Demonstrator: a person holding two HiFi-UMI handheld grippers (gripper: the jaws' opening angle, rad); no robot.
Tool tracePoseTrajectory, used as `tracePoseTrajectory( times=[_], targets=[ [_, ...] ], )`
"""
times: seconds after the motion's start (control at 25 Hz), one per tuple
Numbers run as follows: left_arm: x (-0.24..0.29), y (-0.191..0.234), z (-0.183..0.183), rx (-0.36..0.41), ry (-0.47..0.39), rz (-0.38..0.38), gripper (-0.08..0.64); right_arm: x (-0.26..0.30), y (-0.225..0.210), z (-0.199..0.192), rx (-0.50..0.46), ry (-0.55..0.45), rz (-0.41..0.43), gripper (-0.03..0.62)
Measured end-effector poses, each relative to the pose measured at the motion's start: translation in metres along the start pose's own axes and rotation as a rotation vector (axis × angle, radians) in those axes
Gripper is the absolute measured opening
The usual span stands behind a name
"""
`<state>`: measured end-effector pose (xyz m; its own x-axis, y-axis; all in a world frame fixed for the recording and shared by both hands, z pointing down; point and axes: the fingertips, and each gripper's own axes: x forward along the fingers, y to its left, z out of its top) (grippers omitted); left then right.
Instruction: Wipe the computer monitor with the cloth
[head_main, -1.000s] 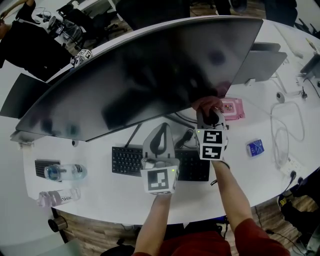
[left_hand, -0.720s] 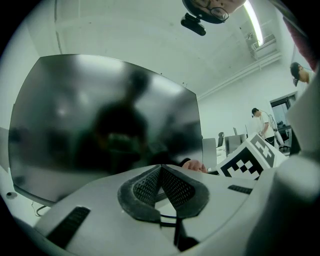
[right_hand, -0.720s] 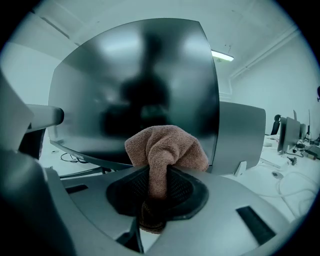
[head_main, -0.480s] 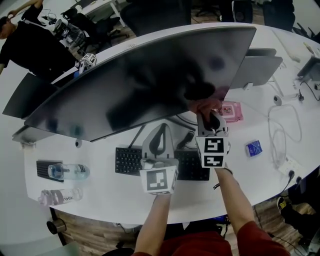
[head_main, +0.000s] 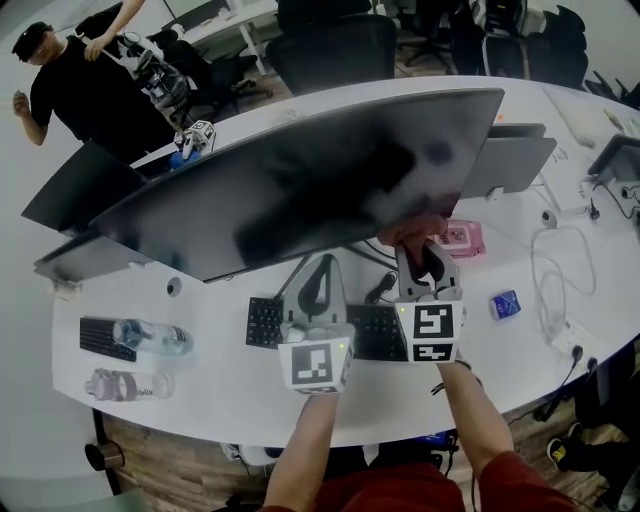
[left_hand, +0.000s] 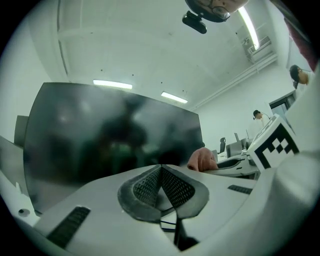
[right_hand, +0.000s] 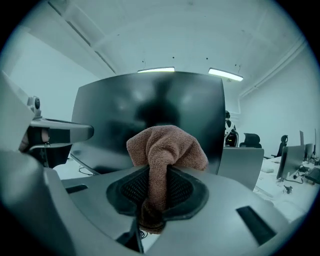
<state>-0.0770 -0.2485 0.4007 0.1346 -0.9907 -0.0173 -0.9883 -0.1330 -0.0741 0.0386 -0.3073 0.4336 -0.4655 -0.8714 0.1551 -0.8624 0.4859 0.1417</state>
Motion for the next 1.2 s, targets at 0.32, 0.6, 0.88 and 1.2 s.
tracePoseTrajectory(
  times=[0.32,0.6,0.88,1.2],
  targets=[
    [-0.036,0.028,0.037,0.000,-0.048,0.036,0.028,-0.038,0.041,0.067,-0.030,-0.113,0.034,0.083],
    [-0.078,0.051,0.063,0.002,-0.093,0.063,0.028,-0.076,0.081,0.113,-0.030,-0.216,0.054,0.083],
    [-0.105,0.076,0.081,0.006,-0.135,0.080,0.028,-0.101,0.129,0.149,-0.013,-0.352,0.089,0.084],
    [-0.123,0.094,0.080,0.003,-0.139,0.093,0.028,-0.099,0.154,0.151,-0.002,-0.364,0.094,0.084]
  ],
)
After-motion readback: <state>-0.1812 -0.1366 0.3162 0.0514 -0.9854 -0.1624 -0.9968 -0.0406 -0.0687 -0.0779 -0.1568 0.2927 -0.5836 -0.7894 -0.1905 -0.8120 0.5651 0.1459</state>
